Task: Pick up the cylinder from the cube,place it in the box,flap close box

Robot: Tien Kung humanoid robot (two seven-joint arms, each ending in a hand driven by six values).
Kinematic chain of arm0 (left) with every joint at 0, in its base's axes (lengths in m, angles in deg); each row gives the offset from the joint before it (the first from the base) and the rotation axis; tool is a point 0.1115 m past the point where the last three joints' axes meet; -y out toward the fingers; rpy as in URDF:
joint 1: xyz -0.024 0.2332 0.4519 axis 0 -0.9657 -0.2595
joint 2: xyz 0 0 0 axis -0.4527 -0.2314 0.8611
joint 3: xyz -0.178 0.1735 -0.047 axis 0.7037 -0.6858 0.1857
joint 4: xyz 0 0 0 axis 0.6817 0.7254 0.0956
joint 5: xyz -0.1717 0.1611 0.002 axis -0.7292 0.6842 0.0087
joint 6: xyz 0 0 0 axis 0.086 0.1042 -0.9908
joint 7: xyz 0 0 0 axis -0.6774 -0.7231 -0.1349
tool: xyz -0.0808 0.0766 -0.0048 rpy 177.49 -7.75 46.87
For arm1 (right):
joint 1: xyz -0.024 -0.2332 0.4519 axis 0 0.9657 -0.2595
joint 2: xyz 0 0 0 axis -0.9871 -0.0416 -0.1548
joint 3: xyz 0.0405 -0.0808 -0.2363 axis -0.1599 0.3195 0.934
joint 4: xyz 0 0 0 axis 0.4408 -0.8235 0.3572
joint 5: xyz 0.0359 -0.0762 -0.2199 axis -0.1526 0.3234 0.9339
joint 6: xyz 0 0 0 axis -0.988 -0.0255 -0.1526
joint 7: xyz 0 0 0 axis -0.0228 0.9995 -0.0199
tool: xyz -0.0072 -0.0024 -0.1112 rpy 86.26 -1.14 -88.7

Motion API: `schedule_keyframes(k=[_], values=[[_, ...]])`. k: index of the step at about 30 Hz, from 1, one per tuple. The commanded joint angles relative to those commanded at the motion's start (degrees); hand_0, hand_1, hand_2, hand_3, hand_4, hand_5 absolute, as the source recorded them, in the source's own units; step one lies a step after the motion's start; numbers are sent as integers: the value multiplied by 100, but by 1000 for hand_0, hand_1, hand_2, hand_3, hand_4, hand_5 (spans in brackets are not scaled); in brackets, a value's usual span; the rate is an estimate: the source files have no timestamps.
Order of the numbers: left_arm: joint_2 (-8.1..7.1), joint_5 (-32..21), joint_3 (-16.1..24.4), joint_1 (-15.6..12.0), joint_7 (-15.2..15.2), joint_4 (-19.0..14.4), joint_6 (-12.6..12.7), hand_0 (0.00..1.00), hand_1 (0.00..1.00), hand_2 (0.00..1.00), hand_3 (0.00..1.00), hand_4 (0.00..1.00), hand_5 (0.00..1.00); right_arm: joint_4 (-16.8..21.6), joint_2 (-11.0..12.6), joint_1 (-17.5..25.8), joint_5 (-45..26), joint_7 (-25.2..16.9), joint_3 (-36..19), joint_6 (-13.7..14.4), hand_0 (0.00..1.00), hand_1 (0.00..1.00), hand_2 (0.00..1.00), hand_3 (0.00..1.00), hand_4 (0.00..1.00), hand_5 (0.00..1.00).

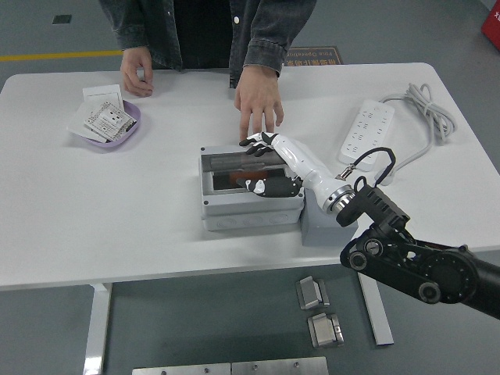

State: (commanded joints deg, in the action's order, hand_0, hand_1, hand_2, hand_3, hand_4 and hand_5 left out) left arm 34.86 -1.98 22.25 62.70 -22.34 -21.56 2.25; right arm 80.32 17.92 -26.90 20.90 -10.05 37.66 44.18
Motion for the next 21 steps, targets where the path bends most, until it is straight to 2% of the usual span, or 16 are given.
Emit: schedule_keyframes(k=[8,12,17,21], values=[[19,-19,21,-5,-5,0,5,641,637,465,607,676,326,156,57,159,189,77,-117,-3,730,633,679,731,822,329],[20,-18,40,1,0,0,6,641,637,465,607,676,326,171,95,262,315,108,-359,-16,730,633,679,731,822,329],[29,-13,82,-10,-11,0,12,641,637,465,607,676,325,264,174,752,643,98,-977,-22,729,632,679,731,821,345],[44,-19,104,-46,-34,0,19,640,638,465,607,676,324,400,140,1261,860,-49,-1620,-1,733,627,679,731,818,346]])
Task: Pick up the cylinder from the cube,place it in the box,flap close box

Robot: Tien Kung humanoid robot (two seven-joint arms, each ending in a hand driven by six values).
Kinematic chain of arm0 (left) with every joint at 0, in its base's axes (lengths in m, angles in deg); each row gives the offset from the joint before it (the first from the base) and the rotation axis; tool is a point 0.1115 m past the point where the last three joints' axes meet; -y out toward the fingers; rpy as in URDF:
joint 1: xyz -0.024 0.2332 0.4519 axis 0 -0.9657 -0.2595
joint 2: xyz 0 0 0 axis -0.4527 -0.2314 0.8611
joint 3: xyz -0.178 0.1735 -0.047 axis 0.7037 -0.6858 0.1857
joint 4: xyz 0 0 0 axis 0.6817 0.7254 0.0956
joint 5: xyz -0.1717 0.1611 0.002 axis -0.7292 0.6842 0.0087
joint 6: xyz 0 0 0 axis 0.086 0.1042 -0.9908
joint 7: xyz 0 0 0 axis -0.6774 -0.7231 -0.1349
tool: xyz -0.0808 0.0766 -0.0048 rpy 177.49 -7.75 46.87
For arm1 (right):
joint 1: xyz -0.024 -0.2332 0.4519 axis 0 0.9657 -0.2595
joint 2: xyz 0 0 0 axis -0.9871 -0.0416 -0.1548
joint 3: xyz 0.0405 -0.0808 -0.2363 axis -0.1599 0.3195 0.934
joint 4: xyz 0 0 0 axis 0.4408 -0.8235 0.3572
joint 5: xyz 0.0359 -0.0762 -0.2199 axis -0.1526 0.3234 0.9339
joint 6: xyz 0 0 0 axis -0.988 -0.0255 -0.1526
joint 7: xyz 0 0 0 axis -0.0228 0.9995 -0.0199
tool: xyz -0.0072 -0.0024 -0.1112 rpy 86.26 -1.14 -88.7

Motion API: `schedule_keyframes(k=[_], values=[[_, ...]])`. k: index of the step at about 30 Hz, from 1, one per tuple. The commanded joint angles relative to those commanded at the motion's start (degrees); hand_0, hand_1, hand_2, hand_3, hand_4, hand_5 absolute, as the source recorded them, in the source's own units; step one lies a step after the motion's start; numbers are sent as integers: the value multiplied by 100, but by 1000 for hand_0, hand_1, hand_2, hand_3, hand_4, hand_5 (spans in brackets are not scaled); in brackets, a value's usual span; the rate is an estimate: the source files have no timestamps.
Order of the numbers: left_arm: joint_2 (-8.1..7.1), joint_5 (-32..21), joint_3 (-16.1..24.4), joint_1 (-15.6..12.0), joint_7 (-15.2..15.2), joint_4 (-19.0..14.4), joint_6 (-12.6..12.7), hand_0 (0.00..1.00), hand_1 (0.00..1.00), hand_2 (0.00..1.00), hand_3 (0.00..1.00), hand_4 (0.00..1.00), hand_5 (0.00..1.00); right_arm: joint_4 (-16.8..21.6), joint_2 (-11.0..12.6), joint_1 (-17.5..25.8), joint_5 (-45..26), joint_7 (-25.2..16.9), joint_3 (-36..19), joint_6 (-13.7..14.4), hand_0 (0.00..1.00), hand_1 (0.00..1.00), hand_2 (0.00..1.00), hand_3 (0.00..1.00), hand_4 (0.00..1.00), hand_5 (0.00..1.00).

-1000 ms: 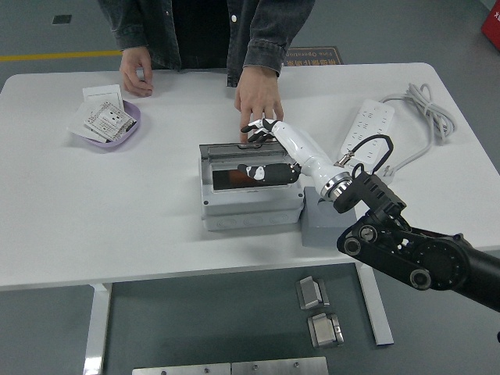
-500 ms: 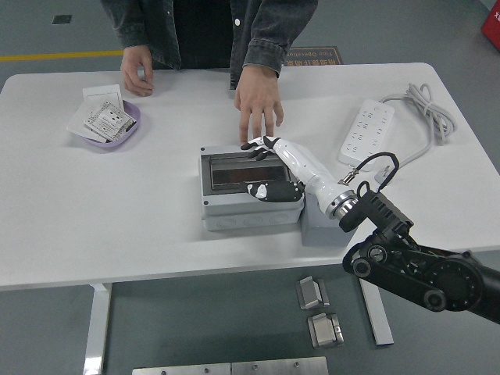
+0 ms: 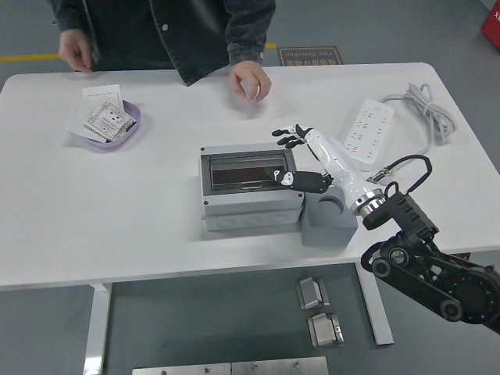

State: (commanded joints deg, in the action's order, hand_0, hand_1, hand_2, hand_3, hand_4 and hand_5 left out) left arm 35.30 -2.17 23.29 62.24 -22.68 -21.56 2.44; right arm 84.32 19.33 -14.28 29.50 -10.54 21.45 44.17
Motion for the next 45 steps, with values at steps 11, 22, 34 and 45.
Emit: schedule_keyframes(k=[11,22,34,45], values=[[-7,-30,19,-82,-22,0,11,640,638,465,607,675,324,-5,-601,1609,-736,-1171,-2111,177,731,620,672,721,811,351],[-78,-44,12,-81,-8,0,7,640,638,464,607,675,325,-291,-1054,2169,-2284,-2395,-3267,130,725,619,668,717,808,361],[-114,-65,27,-211,-21,0,26,640,637,464,606,674,326,-462,-1035,1987,-2848,-2523,-2942,68,708,616,660,714,811,361],[102,-140,10,-499,2,0,67,640,638,464,607,674,324,-1095,-879,831,-2502,-2119,-1771,149,711,617,659,703,816,368]])
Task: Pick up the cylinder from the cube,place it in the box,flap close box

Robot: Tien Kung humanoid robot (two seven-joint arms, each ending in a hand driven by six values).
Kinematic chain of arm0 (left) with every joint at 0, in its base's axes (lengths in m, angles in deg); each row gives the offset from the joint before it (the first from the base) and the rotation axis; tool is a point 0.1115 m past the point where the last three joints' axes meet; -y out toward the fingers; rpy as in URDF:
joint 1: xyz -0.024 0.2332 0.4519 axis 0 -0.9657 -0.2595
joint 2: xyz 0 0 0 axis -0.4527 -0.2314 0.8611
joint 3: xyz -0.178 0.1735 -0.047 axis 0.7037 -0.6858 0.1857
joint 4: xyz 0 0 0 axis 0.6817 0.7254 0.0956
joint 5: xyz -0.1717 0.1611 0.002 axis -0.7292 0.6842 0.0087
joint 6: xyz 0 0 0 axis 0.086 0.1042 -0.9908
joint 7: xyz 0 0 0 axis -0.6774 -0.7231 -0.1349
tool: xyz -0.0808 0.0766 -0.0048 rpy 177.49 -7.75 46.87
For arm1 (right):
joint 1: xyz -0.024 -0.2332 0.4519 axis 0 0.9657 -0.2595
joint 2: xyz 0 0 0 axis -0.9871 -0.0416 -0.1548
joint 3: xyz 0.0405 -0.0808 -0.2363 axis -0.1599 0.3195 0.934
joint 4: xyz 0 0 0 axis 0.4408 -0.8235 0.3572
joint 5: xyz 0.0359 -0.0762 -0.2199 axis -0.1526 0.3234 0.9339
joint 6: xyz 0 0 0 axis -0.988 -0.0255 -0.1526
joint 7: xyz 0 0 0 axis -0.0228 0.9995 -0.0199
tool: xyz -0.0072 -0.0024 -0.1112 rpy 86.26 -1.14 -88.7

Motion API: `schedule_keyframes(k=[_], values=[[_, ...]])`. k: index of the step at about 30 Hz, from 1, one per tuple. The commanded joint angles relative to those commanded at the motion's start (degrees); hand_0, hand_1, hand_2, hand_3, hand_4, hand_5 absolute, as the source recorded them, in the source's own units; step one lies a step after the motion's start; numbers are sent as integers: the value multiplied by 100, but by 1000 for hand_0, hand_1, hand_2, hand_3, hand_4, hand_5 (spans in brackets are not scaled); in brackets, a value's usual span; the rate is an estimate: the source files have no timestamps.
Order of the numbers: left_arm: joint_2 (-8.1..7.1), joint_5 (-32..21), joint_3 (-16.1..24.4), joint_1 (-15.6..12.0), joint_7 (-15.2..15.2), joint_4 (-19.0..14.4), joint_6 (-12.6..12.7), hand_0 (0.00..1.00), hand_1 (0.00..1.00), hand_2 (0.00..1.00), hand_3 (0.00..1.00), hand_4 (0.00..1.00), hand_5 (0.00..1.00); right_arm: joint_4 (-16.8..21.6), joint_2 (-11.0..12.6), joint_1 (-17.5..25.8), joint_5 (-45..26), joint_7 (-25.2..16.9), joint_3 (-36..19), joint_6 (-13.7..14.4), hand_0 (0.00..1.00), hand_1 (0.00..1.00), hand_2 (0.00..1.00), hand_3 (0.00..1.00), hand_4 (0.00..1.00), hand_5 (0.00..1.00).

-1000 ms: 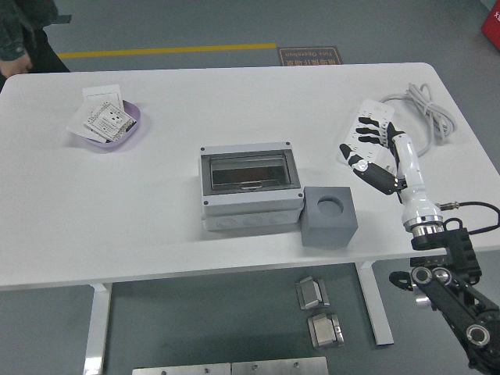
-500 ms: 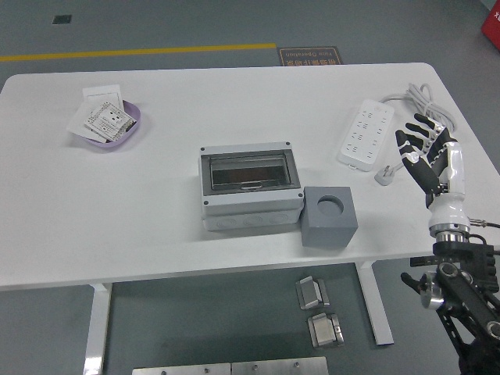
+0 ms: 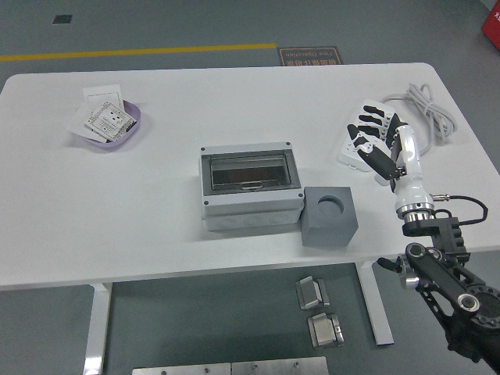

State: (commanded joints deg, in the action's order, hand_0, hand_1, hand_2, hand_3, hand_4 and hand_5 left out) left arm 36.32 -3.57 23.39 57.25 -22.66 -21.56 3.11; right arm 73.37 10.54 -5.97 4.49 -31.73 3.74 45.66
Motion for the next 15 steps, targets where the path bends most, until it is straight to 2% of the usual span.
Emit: schedule_keyframes(k=[4,7,15], values=[[57,-21,-22,-17,20,0,-4,640,638,464,607,674,324,-74,10,-225,101,86,221,21,712,616,659,705,824,377],[71,-31,-28,-6,41,0,-4,640,638,464,607,674,324,-49,24,-238,171,107,179,38,712,616,659,705,824,377],[24,-149,-33,-34,72,0,5,640,637,470,607,674,325,344,39,270,450,128,-471,67,715,617,658,707,831,386]])
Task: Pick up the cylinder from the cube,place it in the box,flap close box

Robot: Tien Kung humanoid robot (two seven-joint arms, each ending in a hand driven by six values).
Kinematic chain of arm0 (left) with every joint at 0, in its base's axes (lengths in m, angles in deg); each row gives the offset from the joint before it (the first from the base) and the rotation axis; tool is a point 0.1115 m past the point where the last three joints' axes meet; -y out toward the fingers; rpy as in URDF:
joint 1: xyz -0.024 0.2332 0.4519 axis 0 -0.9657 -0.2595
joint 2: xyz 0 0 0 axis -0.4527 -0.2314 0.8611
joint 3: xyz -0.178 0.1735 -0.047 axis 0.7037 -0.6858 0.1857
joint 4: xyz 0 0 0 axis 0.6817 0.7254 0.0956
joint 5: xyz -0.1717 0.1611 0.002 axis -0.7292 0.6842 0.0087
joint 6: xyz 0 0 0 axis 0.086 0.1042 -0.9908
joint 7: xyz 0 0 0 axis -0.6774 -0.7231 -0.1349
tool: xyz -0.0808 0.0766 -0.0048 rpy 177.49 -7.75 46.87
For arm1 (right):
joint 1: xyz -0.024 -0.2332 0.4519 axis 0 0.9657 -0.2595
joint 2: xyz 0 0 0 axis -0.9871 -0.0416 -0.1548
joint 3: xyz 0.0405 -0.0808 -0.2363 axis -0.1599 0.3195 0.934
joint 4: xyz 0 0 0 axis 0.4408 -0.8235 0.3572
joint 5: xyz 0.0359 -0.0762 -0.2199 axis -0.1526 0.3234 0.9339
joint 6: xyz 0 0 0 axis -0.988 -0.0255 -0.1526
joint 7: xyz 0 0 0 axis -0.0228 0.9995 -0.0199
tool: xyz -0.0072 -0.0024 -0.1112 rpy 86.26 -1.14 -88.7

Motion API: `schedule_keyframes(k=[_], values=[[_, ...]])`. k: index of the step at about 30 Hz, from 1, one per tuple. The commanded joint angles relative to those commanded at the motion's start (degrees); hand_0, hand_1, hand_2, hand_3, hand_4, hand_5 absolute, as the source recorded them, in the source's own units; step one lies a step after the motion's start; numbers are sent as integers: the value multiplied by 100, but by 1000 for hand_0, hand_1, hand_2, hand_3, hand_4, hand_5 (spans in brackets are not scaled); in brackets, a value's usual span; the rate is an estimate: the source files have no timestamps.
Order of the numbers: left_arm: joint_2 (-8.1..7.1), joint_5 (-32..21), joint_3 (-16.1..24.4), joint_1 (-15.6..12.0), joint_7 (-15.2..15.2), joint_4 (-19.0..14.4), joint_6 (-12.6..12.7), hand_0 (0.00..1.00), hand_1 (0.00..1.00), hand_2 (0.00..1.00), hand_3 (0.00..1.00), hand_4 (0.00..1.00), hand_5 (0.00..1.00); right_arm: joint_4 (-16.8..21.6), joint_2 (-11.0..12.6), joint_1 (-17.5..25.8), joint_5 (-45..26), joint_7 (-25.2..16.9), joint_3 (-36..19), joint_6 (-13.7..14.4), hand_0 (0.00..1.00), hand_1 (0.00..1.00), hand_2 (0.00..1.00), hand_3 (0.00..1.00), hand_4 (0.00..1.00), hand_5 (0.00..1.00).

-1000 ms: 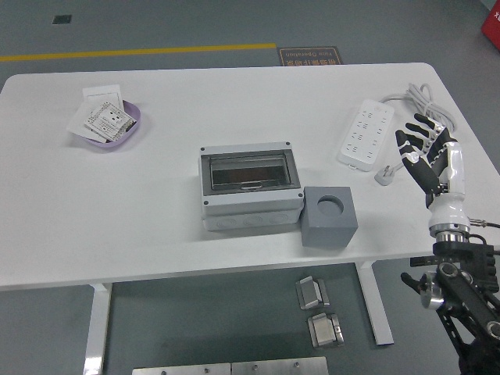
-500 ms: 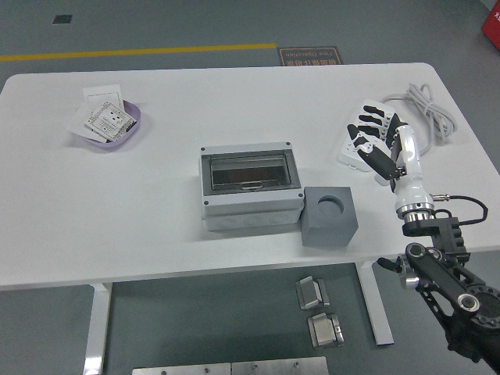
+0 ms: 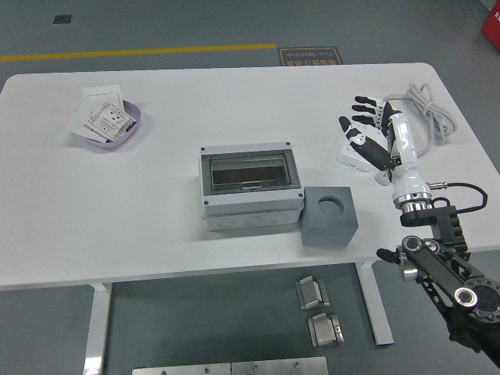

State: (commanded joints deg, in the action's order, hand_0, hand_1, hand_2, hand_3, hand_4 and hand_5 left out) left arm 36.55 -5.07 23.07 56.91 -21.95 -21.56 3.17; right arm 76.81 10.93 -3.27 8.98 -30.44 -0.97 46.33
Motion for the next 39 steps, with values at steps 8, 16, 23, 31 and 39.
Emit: schedule_keyframes(k=[8,16,23,31,39], values=[[-58,-87,-13,16,-7,0,4,640,637,474,607,674,327,413,-80,626,239,7,-671,22,716,616,658,707,832,386],[-102,-162,-37,25,-54,0,17,640,637,479,607,674,325,440,-146,875,118,-59,-908,13,715,618,659,709,832,387],[-66,-221,-57,49,-76,0,23,640,637,483,608,674,326,331,-166,726,103,-35,-821,25,711,618,659,709,831,385],[-54,-122,17,155,-23,0,14,640,637,475,609,675,326,369,-157,699,142,-34,-815,41,711,618,660,708,828,387],[-53,-132,21,117,-64,0,21,639,636,470,608,673,326,496,-180,707,323,-21,-997,69,711,617,660,705,825,390]])
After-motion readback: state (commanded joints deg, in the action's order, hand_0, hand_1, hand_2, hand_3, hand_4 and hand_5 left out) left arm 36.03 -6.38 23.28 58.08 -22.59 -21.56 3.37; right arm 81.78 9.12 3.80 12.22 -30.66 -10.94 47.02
